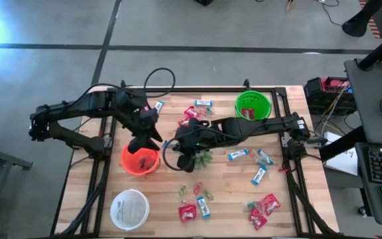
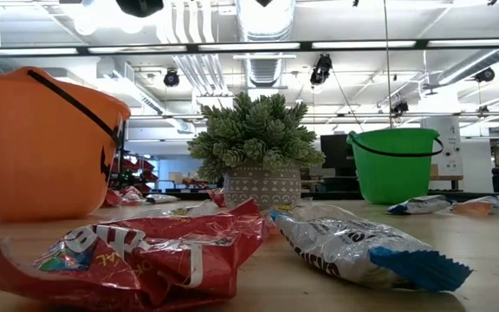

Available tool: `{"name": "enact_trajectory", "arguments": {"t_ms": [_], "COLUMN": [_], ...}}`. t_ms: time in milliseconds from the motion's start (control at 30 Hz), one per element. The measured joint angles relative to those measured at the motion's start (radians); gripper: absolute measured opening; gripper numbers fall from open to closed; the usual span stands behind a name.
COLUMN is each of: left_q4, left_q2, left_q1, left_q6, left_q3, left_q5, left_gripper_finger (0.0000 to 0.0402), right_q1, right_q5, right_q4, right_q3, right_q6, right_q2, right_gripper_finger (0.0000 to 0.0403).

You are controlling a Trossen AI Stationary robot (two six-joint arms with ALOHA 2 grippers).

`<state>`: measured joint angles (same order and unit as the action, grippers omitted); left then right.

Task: Sort candy
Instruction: Put the white chocolate into the white bucket

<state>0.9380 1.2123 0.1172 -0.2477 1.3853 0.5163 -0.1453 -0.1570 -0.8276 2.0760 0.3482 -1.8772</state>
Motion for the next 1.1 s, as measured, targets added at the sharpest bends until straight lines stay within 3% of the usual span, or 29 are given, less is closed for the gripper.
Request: {"name": "enact_trajectory", "arguments": {"t_ms": [300, 567, 833, 1100], "left_q4": [-0.049, -0.074, -0.092, -0.092], "left_q2": [0.011, 0.012, 0.012, 0.011], "left_q1": [-0.007, -0.007, -0.007, -0.007], "left_q6": [0.018, 0.038, 0.066, 0.091], "left_q3": [0.000, 0.000, 0.000, 0.000], "left_q5": [-0.024, -0.159, -0.167, -0.165], "left_gripper_finger": [0.0204, 0.0204, 0.0201, 0.0145], "right_q1": [0.022, 0.022, 0.022, 0.022], "right_q5": [-0.001, 0.000, 0.000, -0.002], "right_q4": [0.020, 0.032, 0.051, 0.057], "right_q3": [0.030, 0.030, 0.030, 0.030], "right_q6": [0.008, 0.008, 0.008, 0.000], "right_q2": [-0.002, -0.004, -0.004, -0.004], "right_gripper_finger": [0.0012, 0.0012, 0.0012, 0.0012]}}
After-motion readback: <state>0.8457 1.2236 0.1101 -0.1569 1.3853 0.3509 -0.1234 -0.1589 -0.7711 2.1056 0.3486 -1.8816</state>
